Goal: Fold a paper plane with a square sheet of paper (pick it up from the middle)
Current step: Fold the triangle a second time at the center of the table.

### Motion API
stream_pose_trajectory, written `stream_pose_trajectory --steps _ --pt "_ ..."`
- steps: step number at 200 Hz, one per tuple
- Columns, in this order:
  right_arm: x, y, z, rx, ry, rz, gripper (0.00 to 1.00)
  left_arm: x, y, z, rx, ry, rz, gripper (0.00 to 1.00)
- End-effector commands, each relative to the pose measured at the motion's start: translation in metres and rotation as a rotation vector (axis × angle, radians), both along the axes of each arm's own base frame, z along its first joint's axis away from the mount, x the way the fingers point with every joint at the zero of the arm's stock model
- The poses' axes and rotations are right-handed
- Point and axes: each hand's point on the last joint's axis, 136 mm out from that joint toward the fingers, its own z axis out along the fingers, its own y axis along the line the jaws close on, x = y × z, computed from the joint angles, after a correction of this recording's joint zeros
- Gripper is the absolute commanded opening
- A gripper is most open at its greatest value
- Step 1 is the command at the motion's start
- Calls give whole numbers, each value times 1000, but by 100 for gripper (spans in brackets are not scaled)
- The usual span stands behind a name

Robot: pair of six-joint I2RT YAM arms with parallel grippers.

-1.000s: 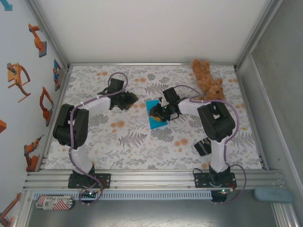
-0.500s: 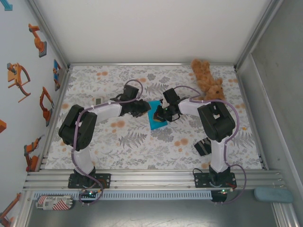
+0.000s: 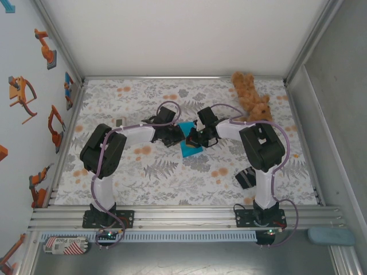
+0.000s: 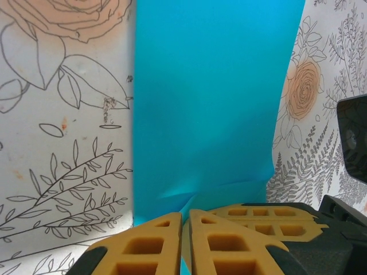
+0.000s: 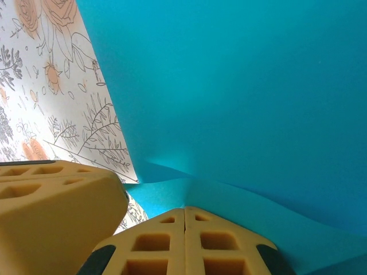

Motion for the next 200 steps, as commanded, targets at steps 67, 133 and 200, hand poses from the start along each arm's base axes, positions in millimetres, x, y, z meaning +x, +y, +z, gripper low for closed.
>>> stream_pose_trajectory --steps 67,133,200 --pt "-13 -13 -20 -83 64 -10 0 -8 2 -19 61 40 -27 7" --pt "-3 -2 14 11 -5 -19 0 -17 24 -41 189 90 -5 6" --pt "14 -8 39 44 -149 -3 0 -19 30 -52 236 93 -44 4"
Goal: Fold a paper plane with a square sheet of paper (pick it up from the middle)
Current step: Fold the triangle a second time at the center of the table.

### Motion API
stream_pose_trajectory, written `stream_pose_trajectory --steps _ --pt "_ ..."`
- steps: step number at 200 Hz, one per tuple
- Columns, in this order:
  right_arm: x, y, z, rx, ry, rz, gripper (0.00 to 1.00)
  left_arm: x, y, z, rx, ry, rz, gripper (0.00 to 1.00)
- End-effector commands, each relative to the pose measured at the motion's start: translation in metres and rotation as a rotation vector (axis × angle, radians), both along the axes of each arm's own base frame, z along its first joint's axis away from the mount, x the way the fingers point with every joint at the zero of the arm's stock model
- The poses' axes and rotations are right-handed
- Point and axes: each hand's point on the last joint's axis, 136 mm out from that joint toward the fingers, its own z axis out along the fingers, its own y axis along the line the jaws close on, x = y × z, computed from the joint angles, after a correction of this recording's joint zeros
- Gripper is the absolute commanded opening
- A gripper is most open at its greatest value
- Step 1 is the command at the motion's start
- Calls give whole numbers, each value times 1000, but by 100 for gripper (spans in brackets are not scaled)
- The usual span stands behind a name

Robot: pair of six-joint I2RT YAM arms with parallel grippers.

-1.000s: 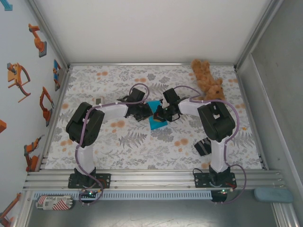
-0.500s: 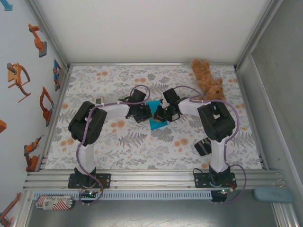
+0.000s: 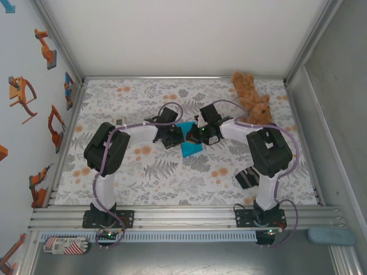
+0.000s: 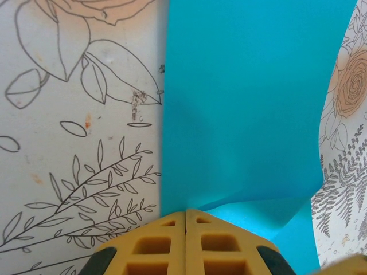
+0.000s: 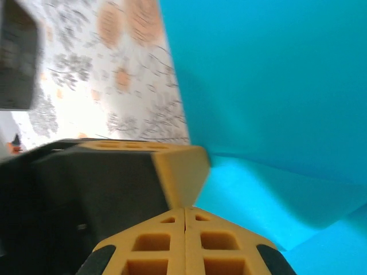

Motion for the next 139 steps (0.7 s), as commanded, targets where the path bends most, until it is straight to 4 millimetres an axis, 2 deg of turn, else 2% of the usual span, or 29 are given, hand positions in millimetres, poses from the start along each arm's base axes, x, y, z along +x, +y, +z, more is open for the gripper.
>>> stream_pose_trajectory --steps 1,91,139 --pt "6 -10 -5 -21 -40 2 0 -16 23 -33 142 64 -26 4" --pt "5 -19 -37 -47 6 53 0 -15 20 -33 136 65 -42 4" --pt "2 -33 -54 -91 18 43 0 -24 35 -47 204 114 -14 3"
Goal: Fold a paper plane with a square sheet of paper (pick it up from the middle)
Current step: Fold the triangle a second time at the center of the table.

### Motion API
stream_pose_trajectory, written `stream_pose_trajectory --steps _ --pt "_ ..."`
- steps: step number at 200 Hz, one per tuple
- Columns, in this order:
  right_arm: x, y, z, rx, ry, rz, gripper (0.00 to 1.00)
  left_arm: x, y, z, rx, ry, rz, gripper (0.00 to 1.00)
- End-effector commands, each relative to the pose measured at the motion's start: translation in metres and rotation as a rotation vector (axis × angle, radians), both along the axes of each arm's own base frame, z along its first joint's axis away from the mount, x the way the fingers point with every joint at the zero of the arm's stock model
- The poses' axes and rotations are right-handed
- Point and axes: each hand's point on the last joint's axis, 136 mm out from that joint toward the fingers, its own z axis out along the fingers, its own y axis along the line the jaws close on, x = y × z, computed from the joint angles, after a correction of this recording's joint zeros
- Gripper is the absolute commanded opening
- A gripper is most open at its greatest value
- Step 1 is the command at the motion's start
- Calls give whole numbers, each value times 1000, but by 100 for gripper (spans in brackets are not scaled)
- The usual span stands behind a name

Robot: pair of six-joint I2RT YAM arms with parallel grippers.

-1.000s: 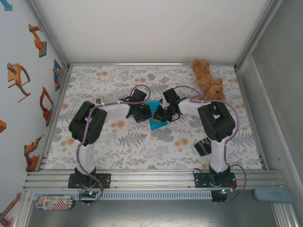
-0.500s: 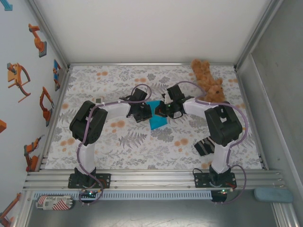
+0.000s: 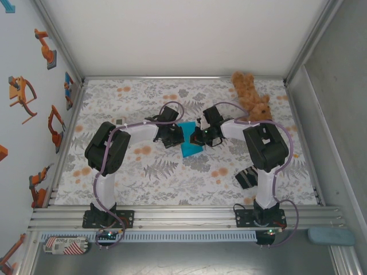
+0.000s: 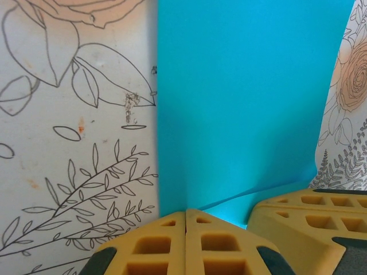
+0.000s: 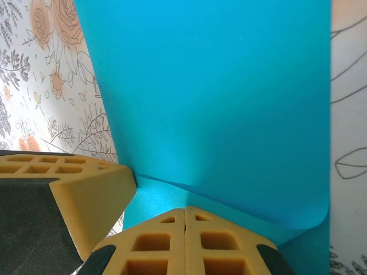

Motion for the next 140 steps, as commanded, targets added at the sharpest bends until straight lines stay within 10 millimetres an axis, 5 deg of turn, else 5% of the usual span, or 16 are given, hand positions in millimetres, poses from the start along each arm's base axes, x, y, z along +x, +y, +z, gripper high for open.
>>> stream_pose_trajectory --steps 1,61,112,140 --pt "-3 -13 -15 -39 8 0 0 -24 35 -46 186 111 20 3" --pt "0 -45 -21 -31 -10 -86 0 -43 57 -71 268 169 24 0" --pt "28 -70 11 -27 -112 -183 0 -39 55 -70 262 150 7 0" --pt "30 -64 36 8 -174 -171 0 -33 48 -64 245 128 -7 0"
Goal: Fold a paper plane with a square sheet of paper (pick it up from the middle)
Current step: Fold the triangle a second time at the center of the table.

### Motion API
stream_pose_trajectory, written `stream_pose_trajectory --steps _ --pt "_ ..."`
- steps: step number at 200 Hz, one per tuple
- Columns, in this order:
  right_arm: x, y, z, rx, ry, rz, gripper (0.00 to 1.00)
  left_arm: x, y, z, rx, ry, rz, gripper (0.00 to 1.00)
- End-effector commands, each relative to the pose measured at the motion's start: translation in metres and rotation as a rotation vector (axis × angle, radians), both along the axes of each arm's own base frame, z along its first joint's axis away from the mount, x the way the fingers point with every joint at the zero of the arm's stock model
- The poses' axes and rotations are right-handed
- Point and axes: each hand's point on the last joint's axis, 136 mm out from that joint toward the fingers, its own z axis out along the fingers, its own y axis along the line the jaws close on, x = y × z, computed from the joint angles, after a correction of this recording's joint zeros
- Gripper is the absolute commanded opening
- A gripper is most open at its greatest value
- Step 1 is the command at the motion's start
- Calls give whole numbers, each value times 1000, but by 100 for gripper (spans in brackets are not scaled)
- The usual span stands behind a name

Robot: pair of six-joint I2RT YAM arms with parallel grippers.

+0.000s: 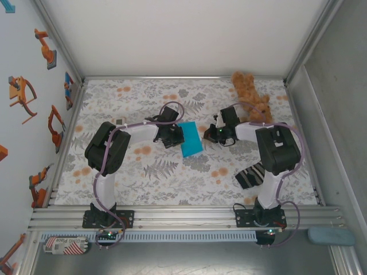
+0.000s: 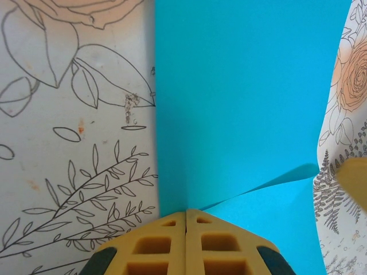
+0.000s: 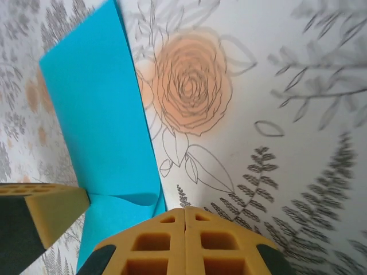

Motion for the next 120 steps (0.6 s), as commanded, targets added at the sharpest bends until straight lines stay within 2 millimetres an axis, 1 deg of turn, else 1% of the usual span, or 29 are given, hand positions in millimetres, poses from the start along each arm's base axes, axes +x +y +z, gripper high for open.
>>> stream_pose_trajectory --steps 1,18,56,70,95,120 --pt "4 3 28 5 -81 3 0 -33 47 -61 237 131 -1 0" --pt "-2 15 32 29 -78 48 0 -32 45 -60 230 130 -2 0" --pt "-14 46 18 44 -29 139 0 -33 45 -61 229 136 1 0" --pt "-16 54 11 38 -10 164 0 -34 46 -62 231 140 7 0" --pt "-16 57 1 28 13 169 0 -38 51 -66 257 158 15 0" --pt "-11 47 -12 -31 39 126 0 -40 54 -69 268 166 15 0"
